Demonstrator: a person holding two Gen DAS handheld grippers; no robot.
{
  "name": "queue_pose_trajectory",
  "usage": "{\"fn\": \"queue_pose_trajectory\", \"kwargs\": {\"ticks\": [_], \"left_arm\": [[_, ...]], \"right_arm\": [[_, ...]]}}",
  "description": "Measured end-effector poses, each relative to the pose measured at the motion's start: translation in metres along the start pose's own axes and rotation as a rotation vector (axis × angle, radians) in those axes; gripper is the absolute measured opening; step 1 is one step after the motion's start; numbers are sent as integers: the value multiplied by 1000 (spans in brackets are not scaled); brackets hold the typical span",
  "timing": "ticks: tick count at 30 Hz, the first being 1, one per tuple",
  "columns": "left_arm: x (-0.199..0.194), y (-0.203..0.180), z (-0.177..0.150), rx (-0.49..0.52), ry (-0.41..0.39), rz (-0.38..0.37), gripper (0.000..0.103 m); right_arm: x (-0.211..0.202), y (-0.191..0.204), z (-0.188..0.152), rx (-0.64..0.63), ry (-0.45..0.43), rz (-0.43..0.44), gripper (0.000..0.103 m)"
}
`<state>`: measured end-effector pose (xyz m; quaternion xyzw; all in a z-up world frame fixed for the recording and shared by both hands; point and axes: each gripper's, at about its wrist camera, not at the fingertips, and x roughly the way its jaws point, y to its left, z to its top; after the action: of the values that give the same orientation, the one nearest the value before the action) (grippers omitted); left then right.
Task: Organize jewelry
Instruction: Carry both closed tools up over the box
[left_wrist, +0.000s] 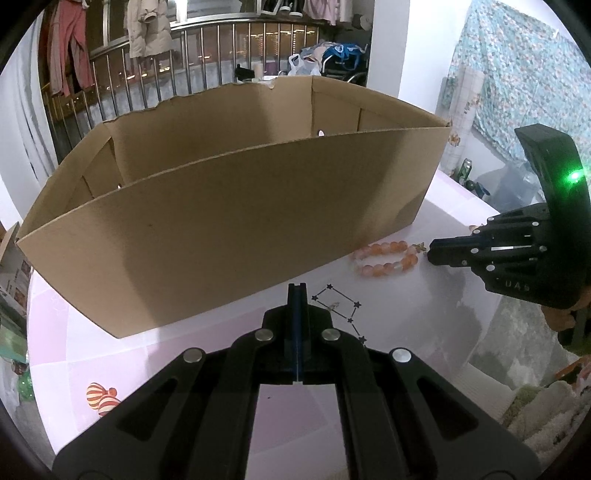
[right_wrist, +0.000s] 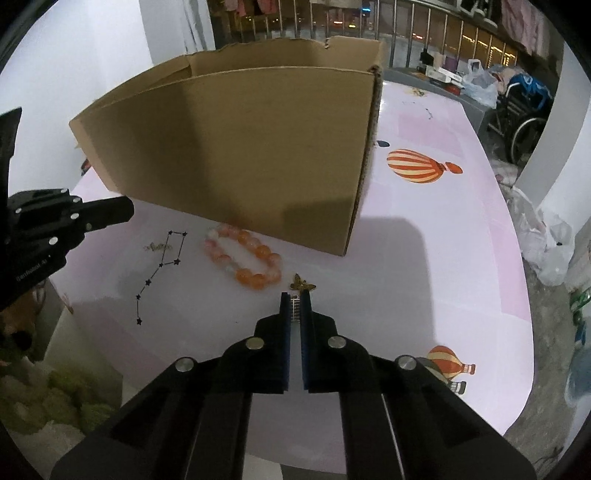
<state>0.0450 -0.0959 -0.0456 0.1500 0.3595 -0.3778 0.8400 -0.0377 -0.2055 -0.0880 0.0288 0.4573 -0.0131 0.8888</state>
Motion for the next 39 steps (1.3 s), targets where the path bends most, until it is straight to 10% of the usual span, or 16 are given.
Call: {"fn": "queue_pose_trajectory", "kwargs": {"ticks": [25,39], "left_arm": [[-61,1,24,-12,-133,-19,0],[-83,28,123,-79,-304,-22,0]], "right_arm": [[-64,6,20,14,-169,31,5],[-88,1,113,-21,-369,124,5]]}}
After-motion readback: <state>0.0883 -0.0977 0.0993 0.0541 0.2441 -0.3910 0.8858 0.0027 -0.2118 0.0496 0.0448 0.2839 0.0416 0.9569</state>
